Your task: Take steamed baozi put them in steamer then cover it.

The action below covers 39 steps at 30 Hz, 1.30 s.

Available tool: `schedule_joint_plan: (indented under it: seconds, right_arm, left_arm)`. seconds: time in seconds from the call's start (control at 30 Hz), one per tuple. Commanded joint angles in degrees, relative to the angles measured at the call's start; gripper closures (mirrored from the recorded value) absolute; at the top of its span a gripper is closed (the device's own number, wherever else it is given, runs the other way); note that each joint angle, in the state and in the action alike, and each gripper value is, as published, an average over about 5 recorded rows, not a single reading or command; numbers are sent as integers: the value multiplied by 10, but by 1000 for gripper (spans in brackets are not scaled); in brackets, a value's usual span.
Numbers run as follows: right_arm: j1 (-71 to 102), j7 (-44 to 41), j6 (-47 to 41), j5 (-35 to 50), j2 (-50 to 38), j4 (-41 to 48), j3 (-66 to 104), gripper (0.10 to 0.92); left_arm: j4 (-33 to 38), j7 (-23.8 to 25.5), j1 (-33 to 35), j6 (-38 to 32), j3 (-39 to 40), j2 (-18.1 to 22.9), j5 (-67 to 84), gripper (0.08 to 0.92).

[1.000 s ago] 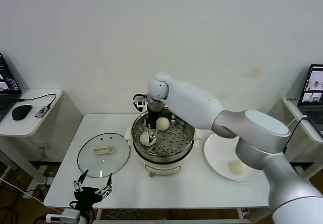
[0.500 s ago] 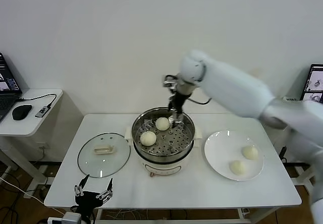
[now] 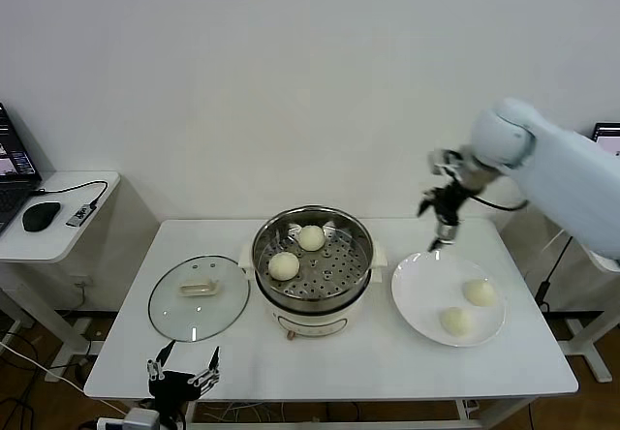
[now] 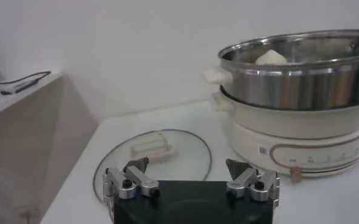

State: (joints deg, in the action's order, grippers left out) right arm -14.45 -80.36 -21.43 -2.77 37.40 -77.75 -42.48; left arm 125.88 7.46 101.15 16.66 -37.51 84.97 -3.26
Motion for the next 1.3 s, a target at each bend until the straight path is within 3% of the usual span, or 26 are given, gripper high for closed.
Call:
schedule_joint_plan:
  seconds: [0.03,0.5,1.3]
  right_arm:
    - [183,1,50,-105,-85,-19,106,203]
    - [252,17,73,-166,24,61,135,203]
    - [270,32,94,-205,66,113,144,203]
  left_arm:
    - [-2,0,3,1,1,2,0,177]
    - [-25,5,-5,4,-2,7,-2,177]
    - [-47,6,-16,5,5,12,-3,177]
